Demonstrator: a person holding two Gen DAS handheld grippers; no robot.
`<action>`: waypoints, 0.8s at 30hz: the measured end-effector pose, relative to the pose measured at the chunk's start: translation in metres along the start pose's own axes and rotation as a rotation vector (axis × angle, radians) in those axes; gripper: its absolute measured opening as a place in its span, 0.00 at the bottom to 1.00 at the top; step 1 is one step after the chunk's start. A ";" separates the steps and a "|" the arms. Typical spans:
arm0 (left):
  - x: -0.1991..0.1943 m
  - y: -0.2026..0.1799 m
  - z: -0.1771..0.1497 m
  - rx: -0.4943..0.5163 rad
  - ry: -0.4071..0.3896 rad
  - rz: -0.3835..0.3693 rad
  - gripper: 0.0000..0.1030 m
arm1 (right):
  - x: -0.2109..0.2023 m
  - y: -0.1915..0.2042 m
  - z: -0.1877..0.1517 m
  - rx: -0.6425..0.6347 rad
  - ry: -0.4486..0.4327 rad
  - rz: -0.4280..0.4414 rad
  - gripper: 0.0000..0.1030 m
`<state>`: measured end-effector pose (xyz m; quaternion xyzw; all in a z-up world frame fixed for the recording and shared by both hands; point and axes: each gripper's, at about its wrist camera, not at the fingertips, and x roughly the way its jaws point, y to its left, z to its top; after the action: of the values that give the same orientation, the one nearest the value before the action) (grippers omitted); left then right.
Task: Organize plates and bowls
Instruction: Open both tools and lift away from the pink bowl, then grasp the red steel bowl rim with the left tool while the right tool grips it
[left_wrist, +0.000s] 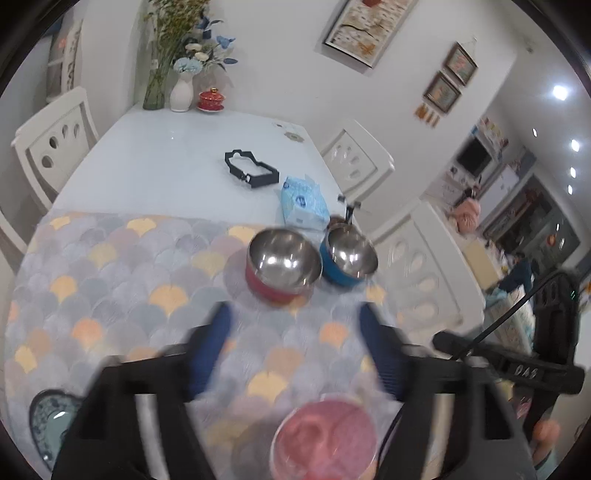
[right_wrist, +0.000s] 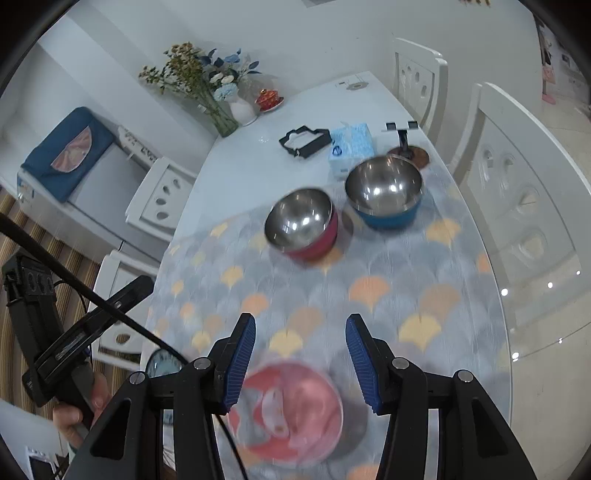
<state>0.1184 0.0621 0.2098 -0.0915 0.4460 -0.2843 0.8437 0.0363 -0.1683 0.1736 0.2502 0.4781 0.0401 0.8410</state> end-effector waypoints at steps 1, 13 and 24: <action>0.009 0.002 0.007 -0.010 0.002 -0.007 0.73 | 0.007 -0.002 0.008 0.008 0.006 0.006 0.48; 0.146 0.043 0.038 -0.115 0.188 0.009 0.35 | 0.136 -0.047 0.076 0.092 0.157 -0.016 0.48; 0.209 0.078 0.036 -0.184 0.268 0.028 0.30 | 0.219 -0.063 0.095 0.106 0.251 0.011 0.48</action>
<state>0.2708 0.0049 0.0526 -0.1236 0.5800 -0.2401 0.7686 0.2220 -0.1924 0.0122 0.2901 0.5794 0.0503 0.7600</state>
